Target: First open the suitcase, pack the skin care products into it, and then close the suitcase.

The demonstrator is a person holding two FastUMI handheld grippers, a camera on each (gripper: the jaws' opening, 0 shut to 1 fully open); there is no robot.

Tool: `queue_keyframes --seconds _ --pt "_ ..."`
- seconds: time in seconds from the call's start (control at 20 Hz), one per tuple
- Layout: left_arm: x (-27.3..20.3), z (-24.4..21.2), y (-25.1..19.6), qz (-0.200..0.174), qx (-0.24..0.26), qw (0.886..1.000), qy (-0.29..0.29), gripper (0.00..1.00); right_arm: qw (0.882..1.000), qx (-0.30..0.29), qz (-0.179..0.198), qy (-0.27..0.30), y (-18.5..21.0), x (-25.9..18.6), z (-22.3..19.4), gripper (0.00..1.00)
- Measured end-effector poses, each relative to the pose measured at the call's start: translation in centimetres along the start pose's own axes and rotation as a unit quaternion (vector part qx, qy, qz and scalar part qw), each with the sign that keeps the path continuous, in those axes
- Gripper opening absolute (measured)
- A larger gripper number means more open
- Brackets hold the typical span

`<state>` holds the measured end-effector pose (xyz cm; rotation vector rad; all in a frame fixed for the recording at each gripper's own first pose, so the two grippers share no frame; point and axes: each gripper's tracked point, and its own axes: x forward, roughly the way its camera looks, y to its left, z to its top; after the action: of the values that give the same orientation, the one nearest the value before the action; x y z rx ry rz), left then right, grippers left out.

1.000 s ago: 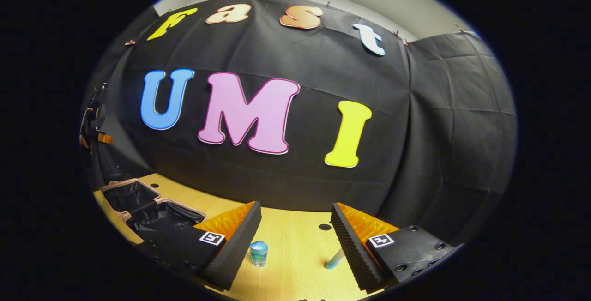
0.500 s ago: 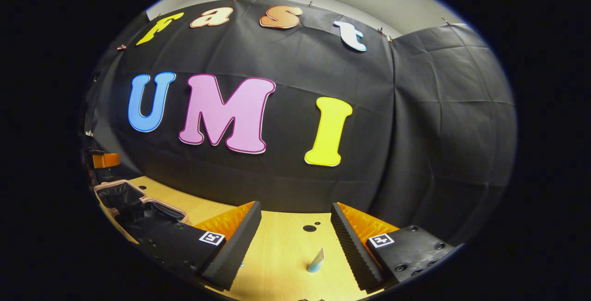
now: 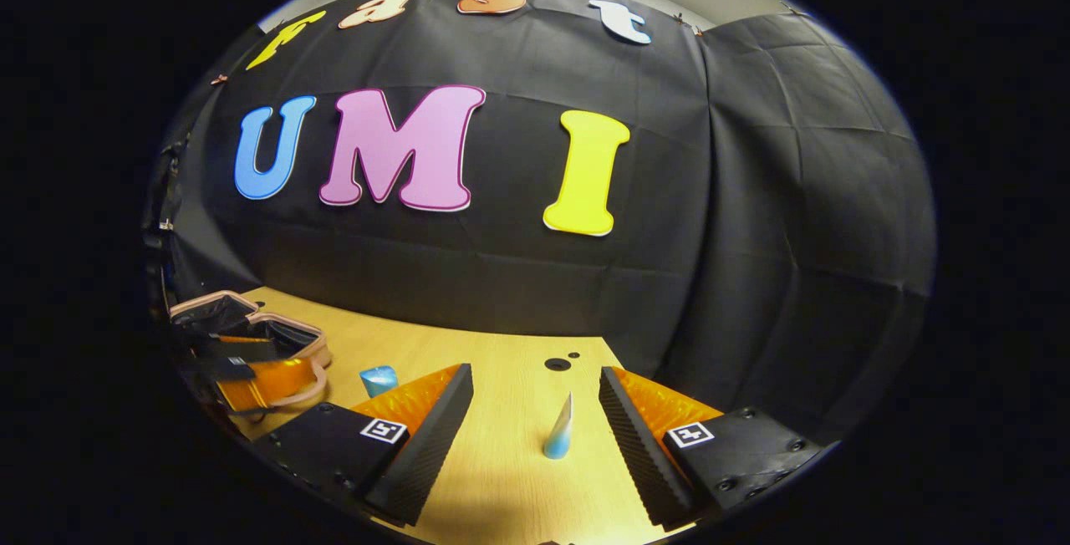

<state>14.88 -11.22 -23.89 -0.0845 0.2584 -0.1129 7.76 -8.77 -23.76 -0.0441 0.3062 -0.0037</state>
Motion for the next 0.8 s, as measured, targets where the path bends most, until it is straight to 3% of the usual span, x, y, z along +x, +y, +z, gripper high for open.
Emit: queue_keyframes --seconds 0.15,0.55,0.6,0.65,0.7,0.8 --pt "3.1 -3.3 -2.9 -0.024 0.015 0.999 0.021 0.96 1.000 0.003 0.001 0.013 -0.7 0.7 -2.5 0.96" --pt "10.1 -6.3 -4.7 -0.006 0.035 0.997 0.070 0.96 0.998 0.022 0.008 0.065 -0.9 3.3 -7.4 0.96" --pt "10.8 -6.6 -4.9 -0.008 0.037 0.996 0.078 0.94 0.997 0.022 0.004 0.071 -0.9 3.9 -7.9 0.96" --pt "11.3 -6.8 -4.8 -0.004 0.041 0.996 0.082 0.81 0.997 0.023 -0.001 0.074 -1.0 4.4 -8.3 0.96" --pt "11.6 -6.9 -4.7 -0.001 0.044 0.995 0.090 0.76 0.997 0.026 -0.007 0.076 -1.1 4.9 -8.7 0.96" --pt "12.2 -7.6 -4.9 0.001 0.041 0.994 0.103 0.74 0.995 0.034 -0.019 0.090 -1.1 6.1 -10.0 0.97"
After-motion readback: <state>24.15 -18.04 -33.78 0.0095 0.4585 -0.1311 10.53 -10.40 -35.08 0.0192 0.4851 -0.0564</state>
